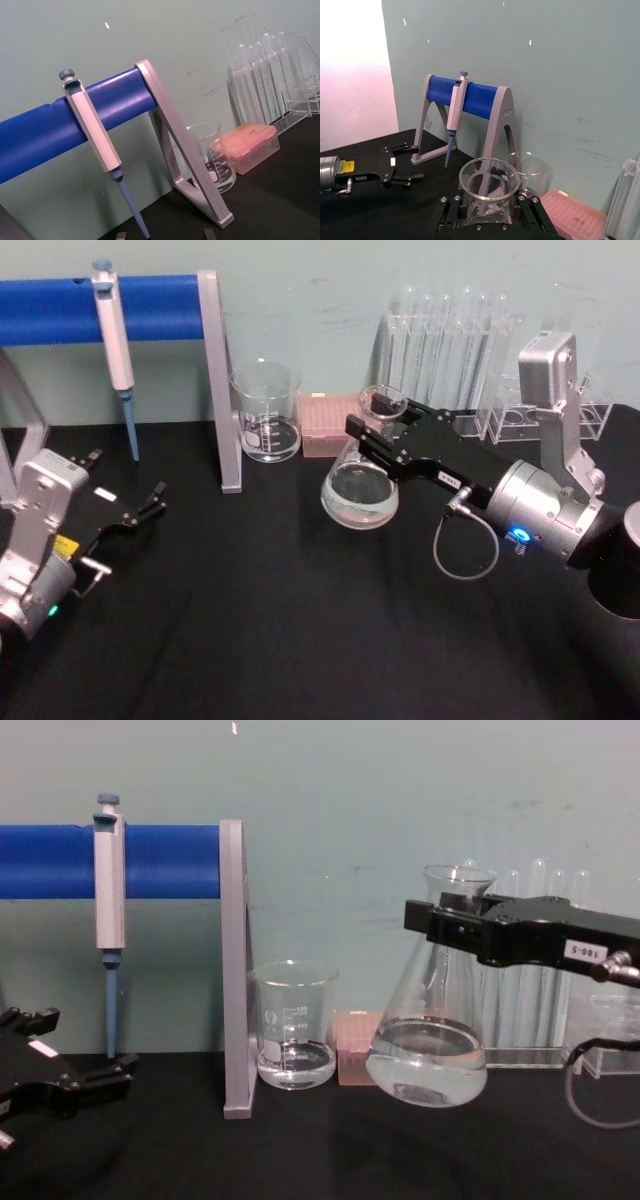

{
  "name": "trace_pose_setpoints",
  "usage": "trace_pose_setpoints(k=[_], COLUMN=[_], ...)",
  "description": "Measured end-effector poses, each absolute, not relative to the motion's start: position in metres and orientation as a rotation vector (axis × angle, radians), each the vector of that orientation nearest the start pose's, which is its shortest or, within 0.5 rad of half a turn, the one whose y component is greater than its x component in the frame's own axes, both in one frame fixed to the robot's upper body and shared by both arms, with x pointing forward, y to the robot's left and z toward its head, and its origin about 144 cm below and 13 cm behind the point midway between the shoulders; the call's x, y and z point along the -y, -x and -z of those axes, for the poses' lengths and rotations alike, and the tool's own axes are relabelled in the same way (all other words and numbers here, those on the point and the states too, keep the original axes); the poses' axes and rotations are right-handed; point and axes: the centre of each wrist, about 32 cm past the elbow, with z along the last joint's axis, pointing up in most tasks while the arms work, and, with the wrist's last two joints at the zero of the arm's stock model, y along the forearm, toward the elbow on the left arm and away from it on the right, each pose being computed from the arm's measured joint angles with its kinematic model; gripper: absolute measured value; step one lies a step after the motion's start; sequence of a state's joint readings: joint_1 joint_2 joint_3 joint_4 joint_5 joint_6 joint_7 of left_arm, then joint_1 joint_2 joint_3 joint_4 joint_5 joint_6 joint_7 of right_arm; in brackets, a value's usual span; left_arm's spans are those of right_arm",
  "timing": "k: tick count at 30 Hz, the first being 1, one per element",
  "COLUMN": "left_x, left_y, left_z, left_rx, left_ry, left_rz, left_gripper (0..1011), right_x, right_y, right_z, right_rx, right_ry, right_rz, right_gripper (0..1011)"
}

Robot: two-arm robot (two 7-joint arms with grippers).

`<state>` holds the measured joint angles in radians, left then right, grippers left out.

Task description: Grasp the erlenmeyer flask with one hand, shake it three times, then place it back.

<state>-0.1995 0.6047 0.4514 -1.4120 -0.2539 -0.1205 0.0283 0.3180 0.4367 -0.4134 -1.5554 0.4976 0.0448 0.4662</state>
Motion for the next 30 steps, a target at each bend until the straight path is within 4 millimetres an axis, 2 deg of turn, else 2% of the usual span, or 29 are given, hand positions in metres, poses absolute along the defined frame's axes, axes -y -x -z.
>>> trace_pose_setpoints(k=[30], left_x=[-0.3097], left_y=[-0.4886], left_z=[-1.1398], left_rx=[0.285], left_ry=[-0.305], left_rz=[-1.248], left_gripper=[1001], right_x=[0.2359], right_y=[-0.5231], right_z=[-1.2213], right_rx=[0.065], right_ry=[-0.024], right_rz=[0.738], right_gripper=[450])
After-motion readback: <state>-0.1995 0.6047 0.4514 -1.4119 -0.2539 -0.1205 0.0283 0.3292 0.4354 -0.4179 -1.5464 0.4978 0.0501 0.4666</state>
